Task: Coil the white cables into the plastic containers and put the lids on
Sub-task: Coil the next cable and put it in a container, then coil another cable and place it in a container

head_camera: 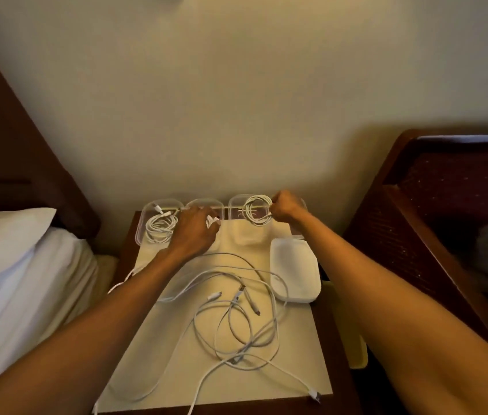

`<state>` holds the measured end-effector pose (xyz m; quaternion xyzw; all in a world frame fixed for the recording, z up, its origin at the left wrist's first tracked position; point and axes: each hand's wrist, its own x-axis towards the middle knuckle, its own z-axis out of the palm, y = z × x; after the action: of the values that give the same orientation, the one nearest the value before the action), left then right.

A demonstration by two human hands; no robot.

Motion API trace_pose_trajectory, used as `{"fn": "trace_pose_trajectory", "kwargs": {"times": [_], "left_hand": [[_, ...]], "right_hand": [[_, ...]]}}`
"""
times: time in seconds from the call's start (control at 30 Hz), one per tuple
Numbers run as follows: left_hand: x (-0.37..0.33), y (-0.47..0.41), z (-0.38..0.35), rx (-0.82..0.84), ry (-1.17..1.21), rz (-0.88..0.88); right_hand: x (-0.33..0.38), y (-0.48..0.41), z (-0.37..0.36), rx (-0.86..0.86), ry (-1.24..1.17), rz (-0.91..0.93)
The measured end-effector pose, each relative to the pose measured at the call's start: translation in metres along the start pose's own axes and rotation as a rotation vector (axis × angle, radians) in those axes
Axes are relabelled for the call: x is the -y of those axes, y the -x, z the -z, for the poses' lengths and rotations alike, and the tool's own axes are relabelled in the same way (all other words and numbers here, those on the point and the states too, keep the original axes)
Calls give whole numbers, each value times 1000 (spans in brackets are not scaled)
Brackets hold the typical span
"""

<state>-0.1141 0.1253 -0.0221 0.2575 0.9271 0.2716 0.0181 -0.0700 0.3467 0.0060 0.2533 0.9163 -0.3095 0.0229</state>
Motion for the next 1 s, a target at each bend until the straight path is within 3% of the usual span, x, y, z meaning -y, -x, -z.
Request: {"fn": "trace_pose_trajectory", "kwargs": {"times": [0.43, 0.8, 0.87, 1.0], "left_hand": [[36, -5, -51, 24, -80, -66], [42, -3, -38, -31, -10, -144], [43, 2, -26, -75, 32, -175], [34, 29, -2, -122, 96, -239]], "right_hand": [[17, -55, -52, 172, 498, 209], [10, -44, -62, -102, 548, 350], [10, -31, -59, -204, 512, 403], [7, 13, -56, -323, 58, 445]]}}
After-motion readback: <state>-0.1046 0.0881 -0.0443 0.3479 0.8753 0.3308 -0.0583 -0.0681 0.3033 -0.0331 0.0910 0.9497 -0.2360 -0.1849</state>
